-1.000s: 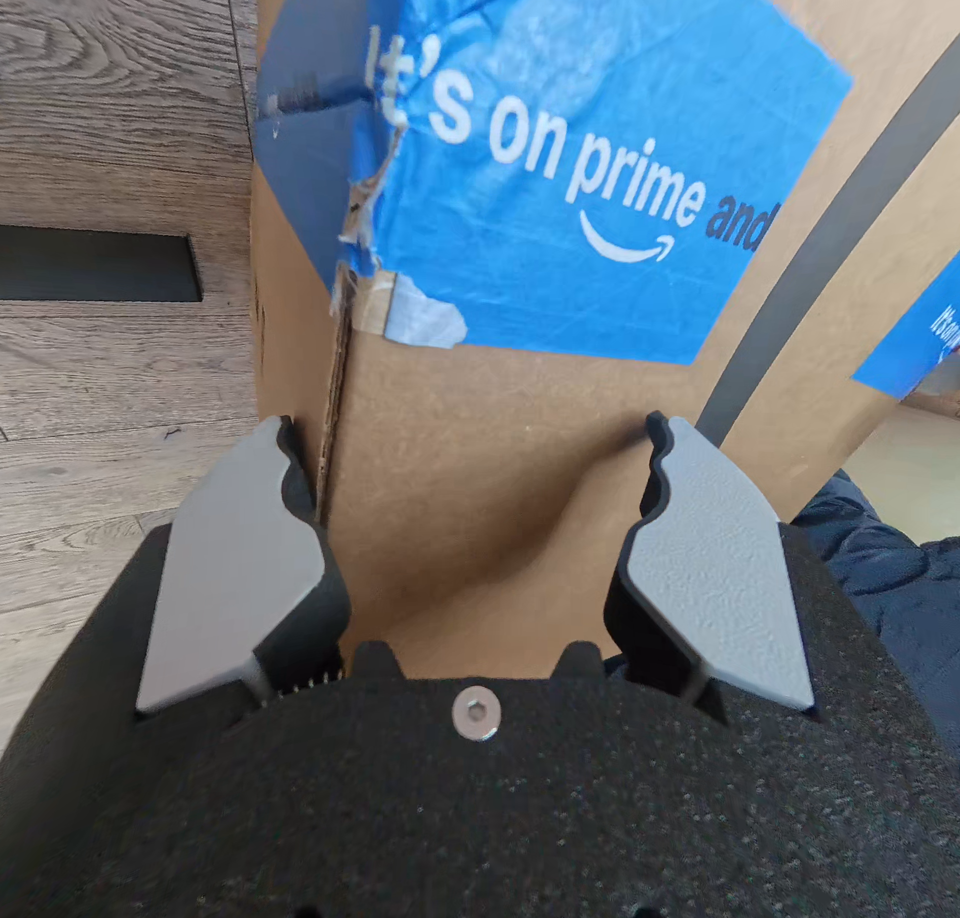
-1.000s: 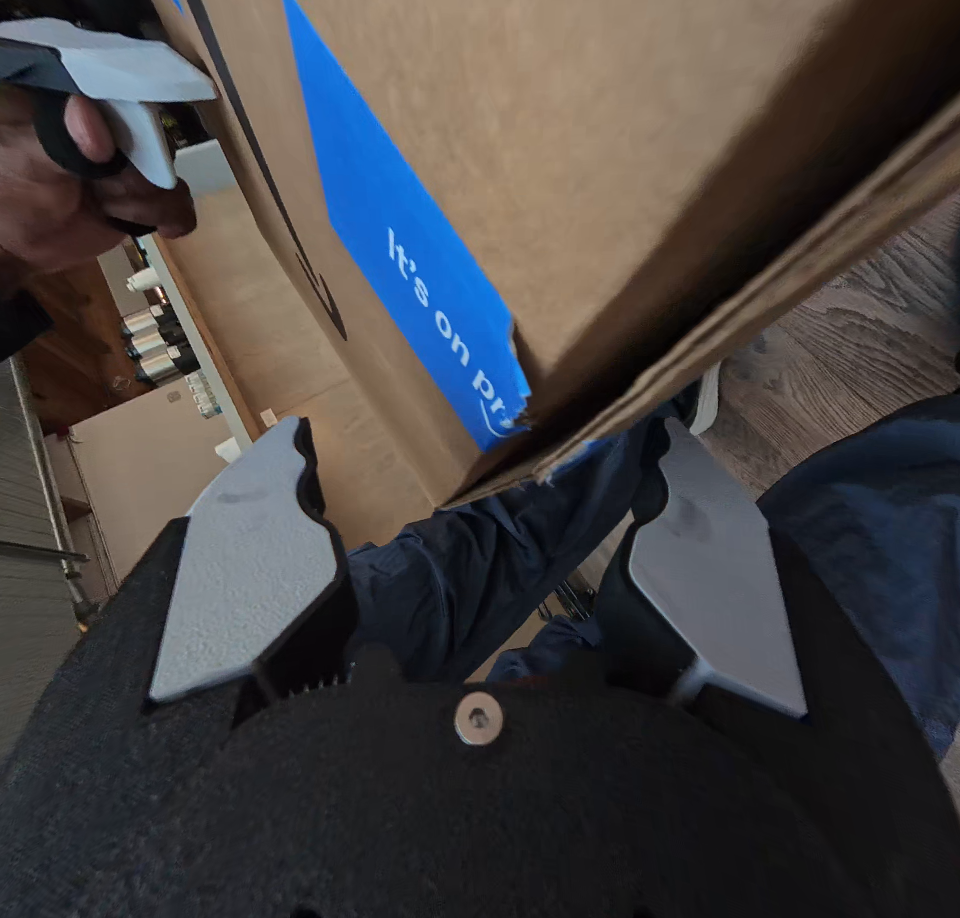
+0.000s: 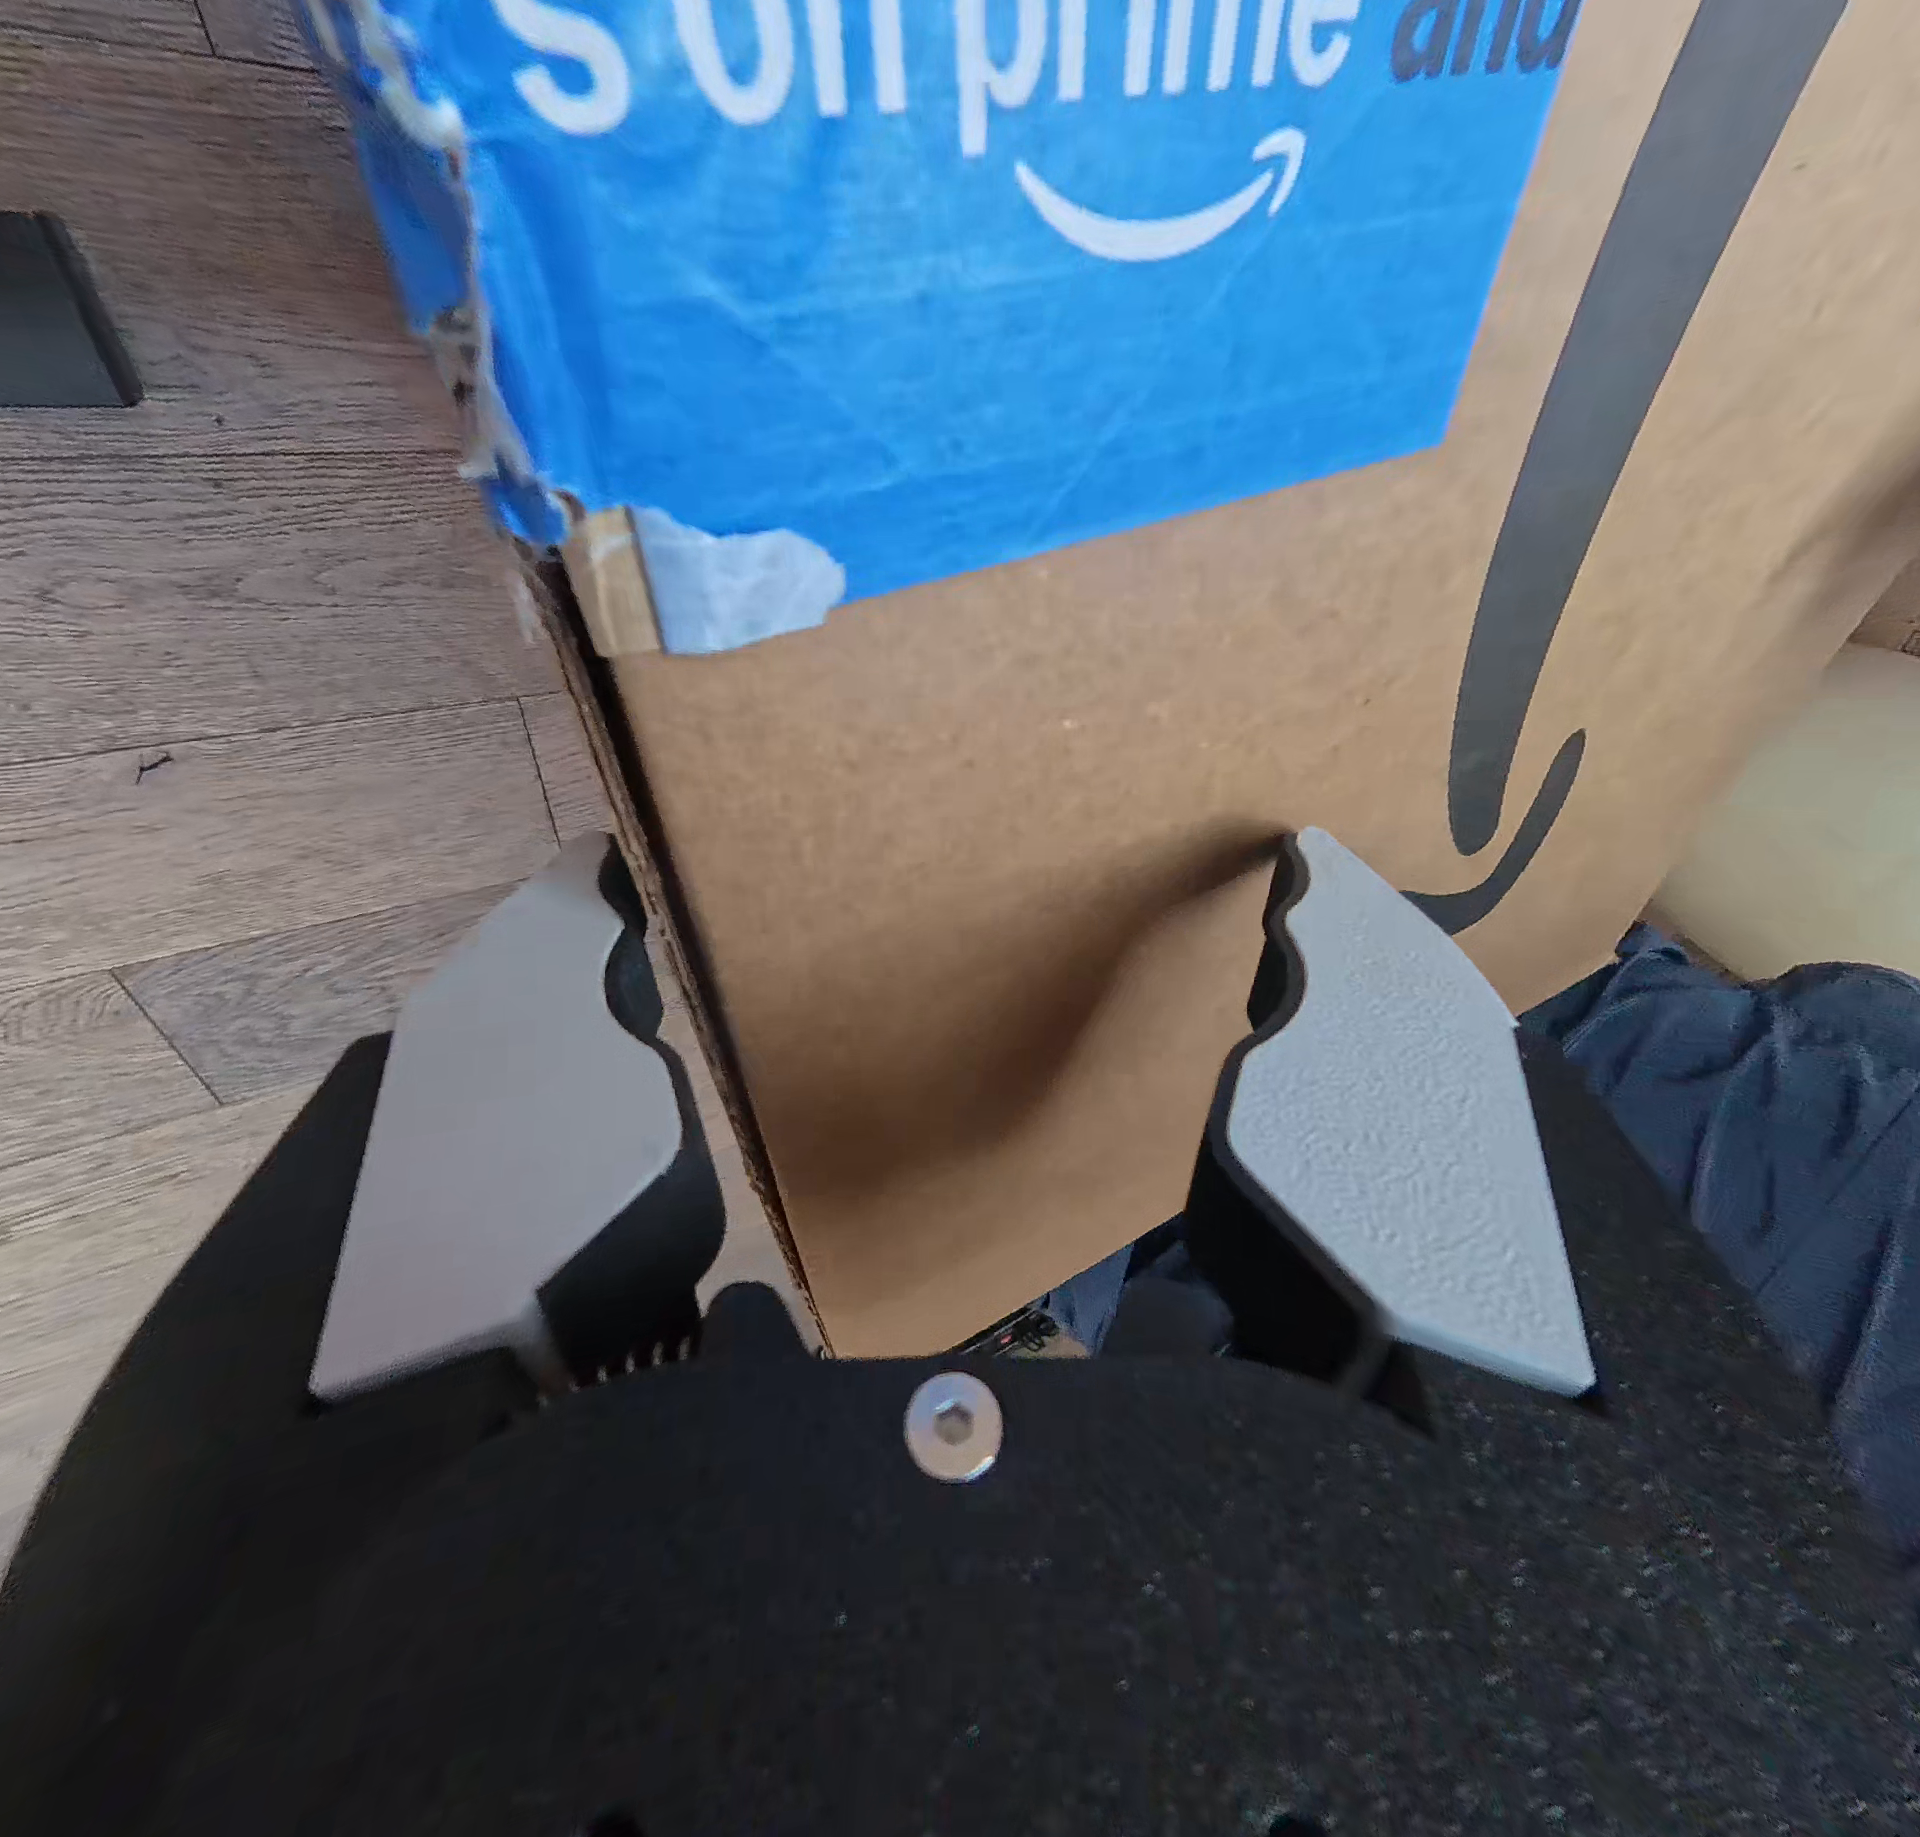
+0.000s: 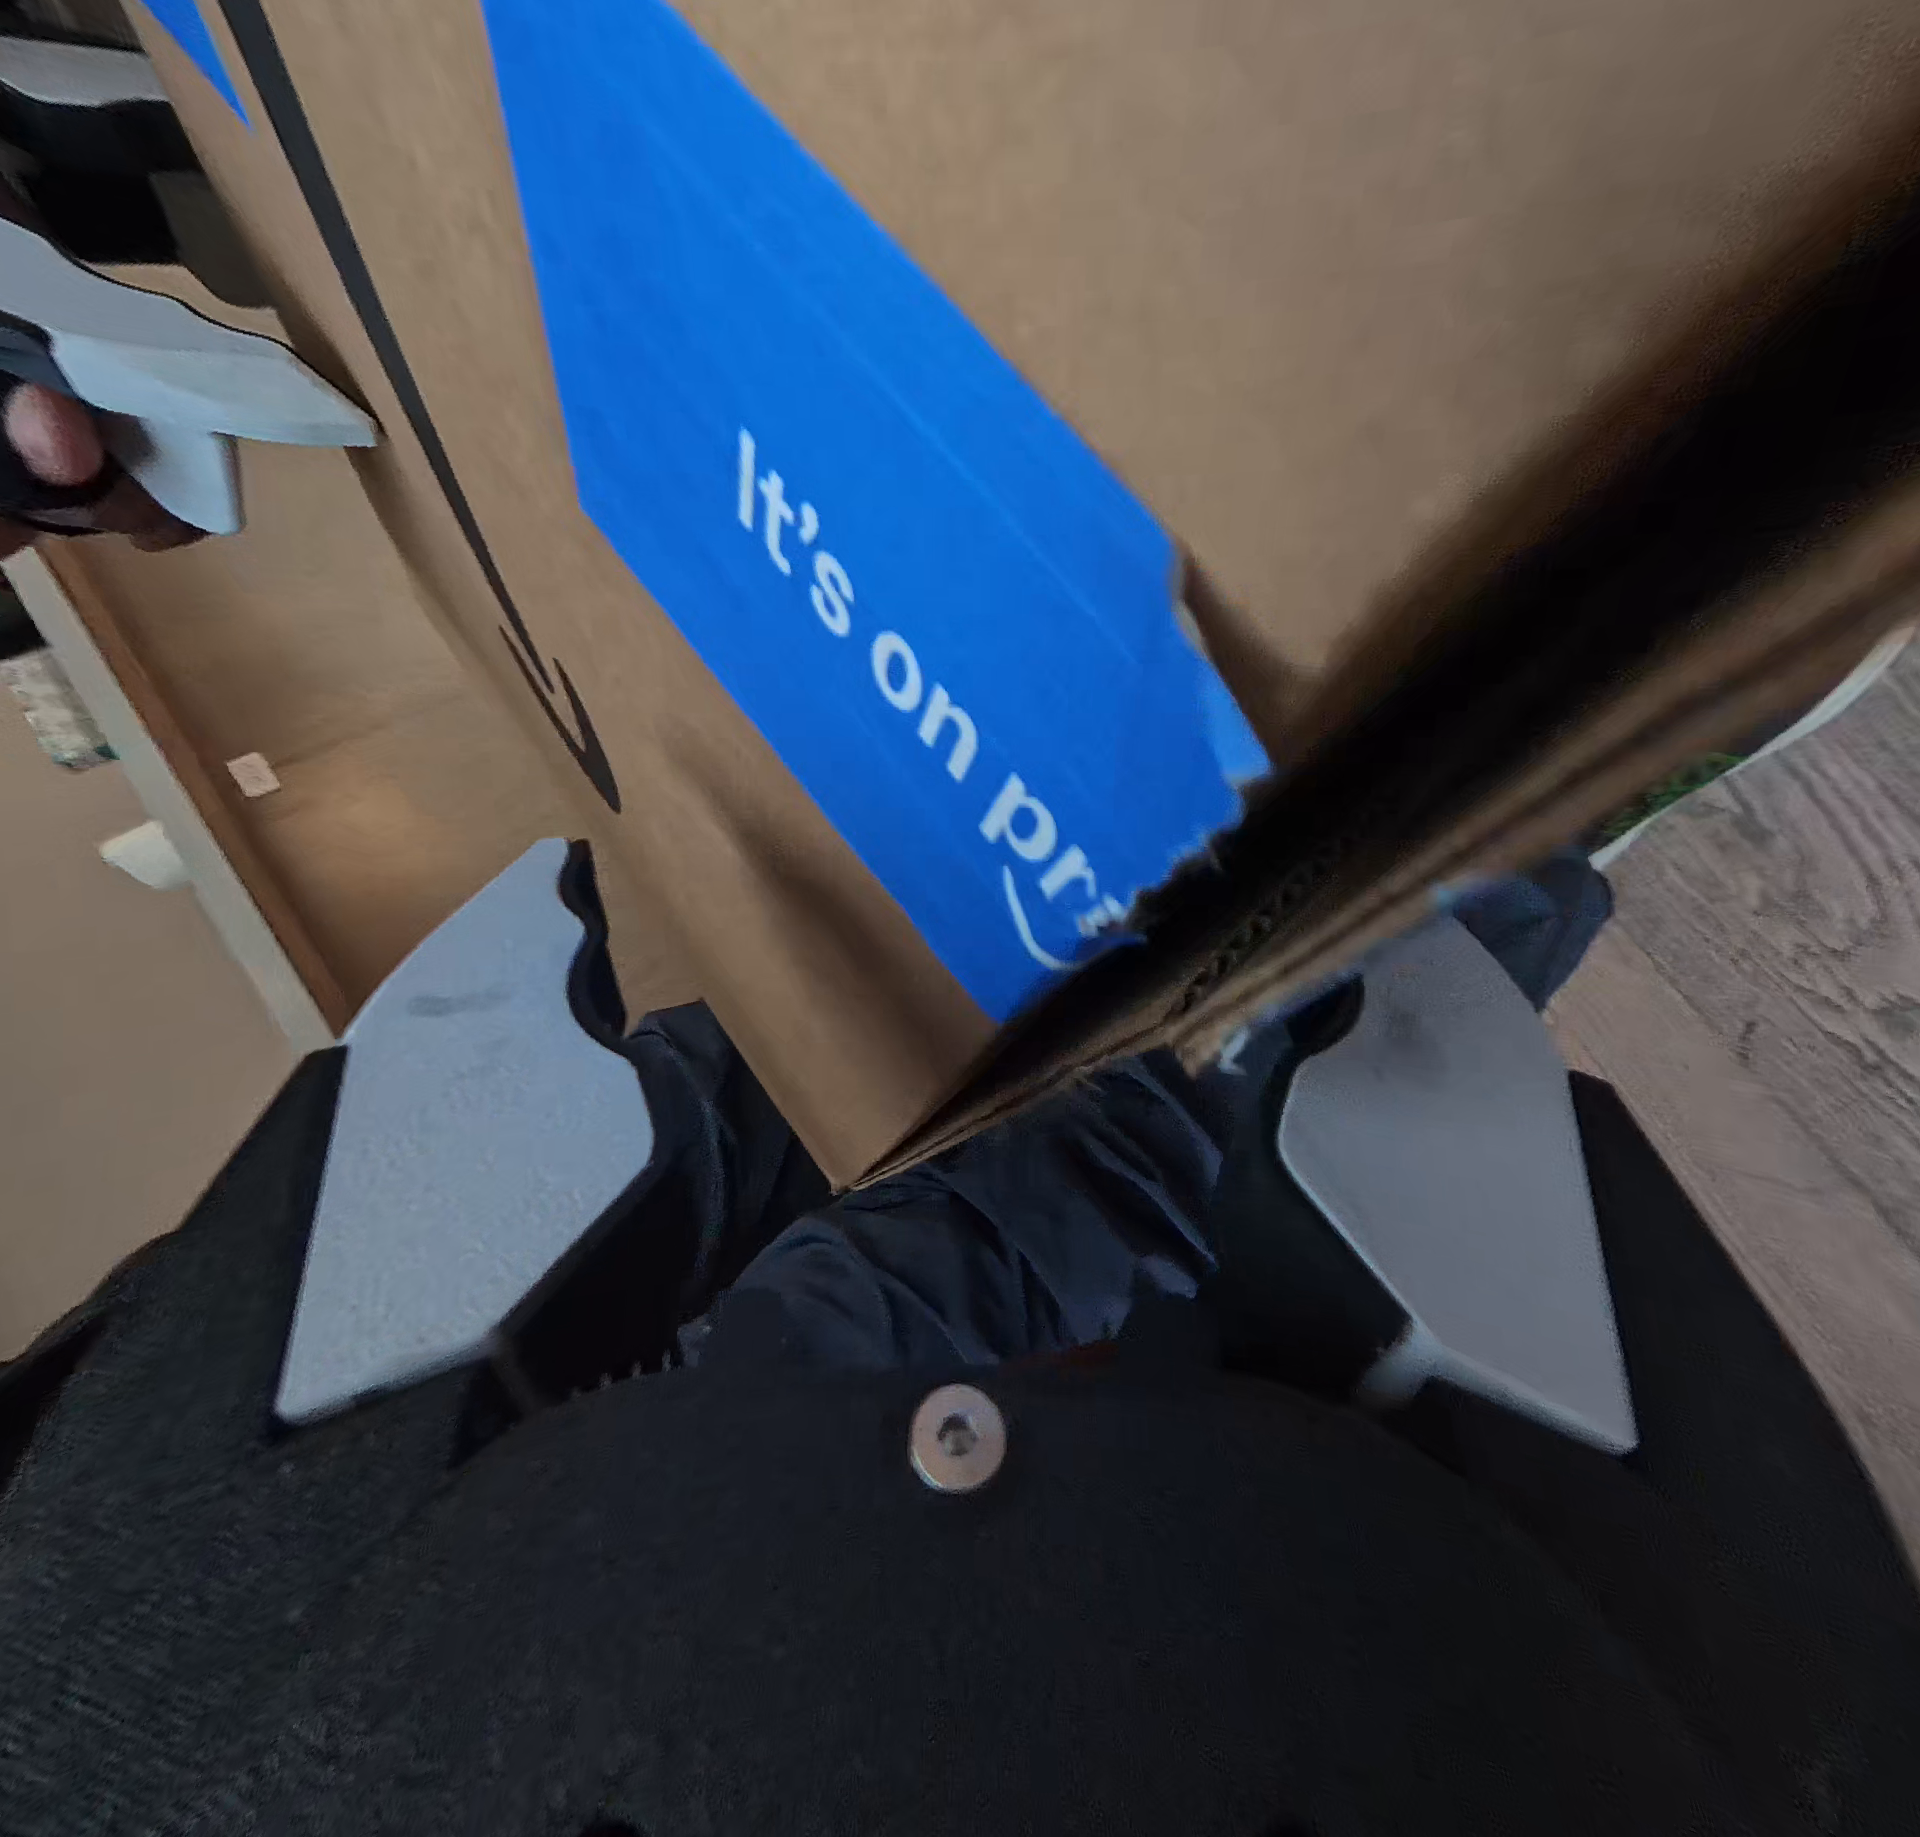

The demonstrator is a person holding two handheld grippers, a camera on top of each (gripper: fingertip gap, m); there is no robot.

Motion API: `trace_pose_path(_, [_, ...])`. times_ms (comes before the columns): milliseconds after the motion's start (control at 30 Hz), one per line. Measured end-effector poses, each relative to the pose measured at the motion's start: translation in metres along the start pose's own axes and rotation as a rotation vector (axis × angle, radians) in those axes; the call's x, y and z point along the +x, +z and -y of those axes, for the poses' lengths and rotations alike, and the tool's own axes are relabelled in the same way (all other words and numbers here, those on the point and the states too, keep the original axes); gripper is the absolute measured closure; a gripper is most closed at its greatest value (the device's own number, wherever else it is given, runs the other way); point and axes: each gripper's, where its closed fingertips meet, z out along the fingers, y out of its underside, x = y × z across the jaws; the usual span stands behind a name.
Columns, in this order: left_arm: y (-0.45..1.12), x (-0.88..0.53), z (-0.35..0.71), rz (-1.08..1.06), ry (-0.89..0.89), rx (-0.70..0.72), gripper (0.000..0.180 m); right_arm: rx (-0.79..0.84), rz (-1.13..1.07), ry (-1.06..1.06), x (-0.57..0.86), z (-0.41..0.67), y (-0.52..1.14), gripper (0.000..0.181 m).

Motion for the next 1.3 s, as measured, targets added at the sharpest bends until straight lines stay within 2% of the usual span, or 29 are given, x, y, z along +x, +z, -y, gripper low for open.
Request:
trace_pose_path(67, [0.0,-0.001,-0.002,-0.005,-0.039,-0.028,0.066,0.038,0.07,0.049,-0.001,-0.002,-0.009,0.062])
trace_pose_path(267, [-0.007,-0.006,0.006,-0.009,-0.175,0.05,0.069,0.201,0.102,0.061,0.012,0.011,-0.044,0.064])
trace_pose_path(367, [-0.004,-0.002,-0.004,-0.035,-0.199,0.034,0.068,0.268,0.081,0.024,0.022,0.031,-0.059,0.063])
trace_pose_path(500, [0.002,0.003,-0.032,0.0,-0.175,-0.04,0.062,0.333,-0.029,-0.098,0.037,0.076,-0.087,0.062])
trace_pose_path(633, [0.006,0.004,-0.047,0.035,-0.185,-0.05,0.06,0.347,-0.236,-0.352,0.039,0.143,-0.127,0.061])
trace_pose_path(767, [0.009,0.004,-0.056,0.04,-0.243,-0.033,0.058,0.204,-0.391,-0.601,0.031,0.198,-0.145,0.062])
trace_pose_path(867, [0.009,0.004,-0.063,0.04,-0.296,0.009,0.057,0.063,-0.421,-0.689,0.027,0.22,-0.137,0.062])
trace_pose_path(1000, [0.013,0.005,-0.077,0.042,-0.345,0.045,0.055,-0.092,-0.388,-0.708,0.022,0.226,-0.111,0.063])
trace_pose_path(1067, [0.014,0.005,-0.08,0.04,-0.364,0.063,0.053,-0.165,-0.399,-0.715,0.022,0.224,-0.099,0.057])
trace_pose_path(1200, [0.016,0.007,-0.082,0.039,-0.37,0.057,0.051,-0.354,-0.457,-0.769,0.033,0.208,-0.088,0.054])
trace_pose_path(1300, [0.017,0.008,-0.085,0.041,-0.363,0.054,0.05,-0.418,-0.405,-0.742,0.031,0.2,-0.092,0.053])
